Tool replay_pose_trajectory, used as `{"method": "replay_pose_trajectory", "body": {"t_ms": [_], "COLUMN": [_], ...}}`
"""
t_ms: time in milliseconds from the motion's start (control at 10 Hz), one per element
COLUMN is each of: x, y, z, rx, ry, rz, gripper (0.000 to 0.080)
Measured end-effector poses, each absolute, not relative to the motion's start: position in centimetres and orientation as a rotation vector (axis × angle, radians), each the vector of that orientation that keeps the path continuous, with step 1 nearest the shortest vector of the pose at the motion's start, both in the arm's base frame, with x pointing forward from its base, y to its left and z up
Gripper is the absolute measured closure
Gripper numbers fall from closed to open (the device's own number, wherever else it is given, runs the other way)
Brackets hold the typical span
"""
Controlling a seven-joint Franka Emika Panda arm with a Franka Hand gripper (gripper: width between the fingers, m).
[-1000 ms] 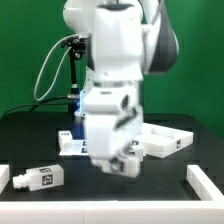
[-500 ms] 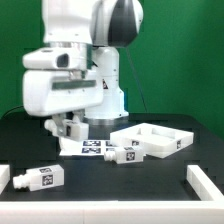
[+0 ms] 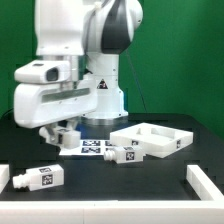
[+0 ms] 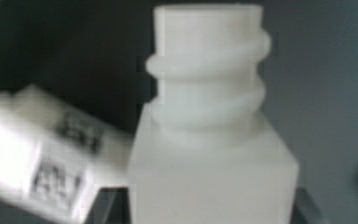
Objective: Assemble one leg
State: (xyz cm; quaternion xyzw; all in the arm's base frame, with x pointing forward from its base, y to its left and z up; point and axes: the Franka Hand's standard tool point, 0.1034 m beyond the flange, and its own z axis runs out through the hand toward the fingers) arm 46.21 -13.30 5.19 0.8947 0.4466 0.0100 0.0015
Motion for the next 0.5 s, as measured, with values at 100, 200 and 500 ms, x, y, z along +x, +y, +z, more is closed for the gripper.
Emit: {"method": "replay_pose_trajectory", "body": {"t_ms": [100,200,500], "x": [44.5,43.6,43.1], "y": [-15.7,-16.1,-15.2], "z": [3.1,1.7,0.7], "rx": [2.834,2.869,2.901], "ry": [1.378,1.343,1.297], "rz": [-0.01,-0.04,-0.057], "gripper": [0.0537,0.0537,0.0537]}}
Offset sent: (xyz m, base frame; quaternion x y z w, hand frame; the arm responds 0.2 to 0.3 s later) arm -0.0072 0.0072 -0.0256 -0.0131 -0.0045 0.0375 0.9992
